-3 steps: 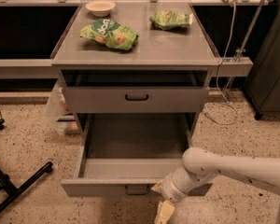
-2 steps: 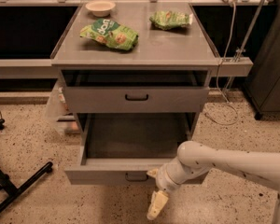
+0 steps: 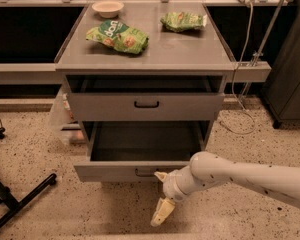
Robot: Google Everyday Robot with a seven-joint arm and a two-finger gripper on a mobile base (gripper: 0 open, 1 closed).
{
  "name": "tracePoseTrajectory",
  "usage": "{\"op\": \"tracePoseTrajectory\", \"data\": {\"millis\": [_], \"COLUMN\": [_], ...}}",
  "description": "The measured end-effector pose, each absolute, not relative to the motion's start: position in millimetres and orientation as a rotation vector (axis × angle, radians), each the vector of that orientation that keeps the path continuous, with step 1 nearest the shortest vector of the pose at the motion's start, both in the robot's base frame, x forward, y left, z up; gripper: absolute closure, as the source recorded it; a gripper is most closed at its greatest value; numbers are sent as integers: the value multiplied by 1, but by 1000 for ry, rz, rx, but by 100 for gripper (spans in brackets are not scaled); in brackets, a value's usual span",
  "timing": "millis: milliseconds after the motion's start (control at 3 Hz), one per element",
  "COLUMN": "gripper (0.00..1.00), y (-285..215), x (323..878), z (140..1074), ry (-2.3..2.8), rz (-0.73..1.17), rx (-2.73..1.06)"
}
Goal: Close middle drawer
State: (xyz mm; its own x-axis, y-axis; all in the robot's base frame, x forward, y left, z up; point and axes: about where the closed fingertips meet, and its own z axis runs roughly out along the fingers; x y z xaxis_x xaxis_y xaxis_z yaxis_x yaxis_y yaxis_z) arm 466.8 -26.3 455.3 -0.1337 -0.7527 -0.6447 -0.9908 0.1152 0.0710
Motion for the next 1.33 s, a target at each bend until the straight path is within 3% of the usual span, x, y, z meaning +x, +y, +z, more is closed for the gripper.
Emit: {"op": "tracePoseTrajectory", "data": {"millis": [667, 1333], "gripper": [0, 0], "y": [-38, -27], "x": [486, 549], "z": [446, 439], "ry": [1959, 1915], "rz": [657, 584], "rx": [-1638, -1695]}}
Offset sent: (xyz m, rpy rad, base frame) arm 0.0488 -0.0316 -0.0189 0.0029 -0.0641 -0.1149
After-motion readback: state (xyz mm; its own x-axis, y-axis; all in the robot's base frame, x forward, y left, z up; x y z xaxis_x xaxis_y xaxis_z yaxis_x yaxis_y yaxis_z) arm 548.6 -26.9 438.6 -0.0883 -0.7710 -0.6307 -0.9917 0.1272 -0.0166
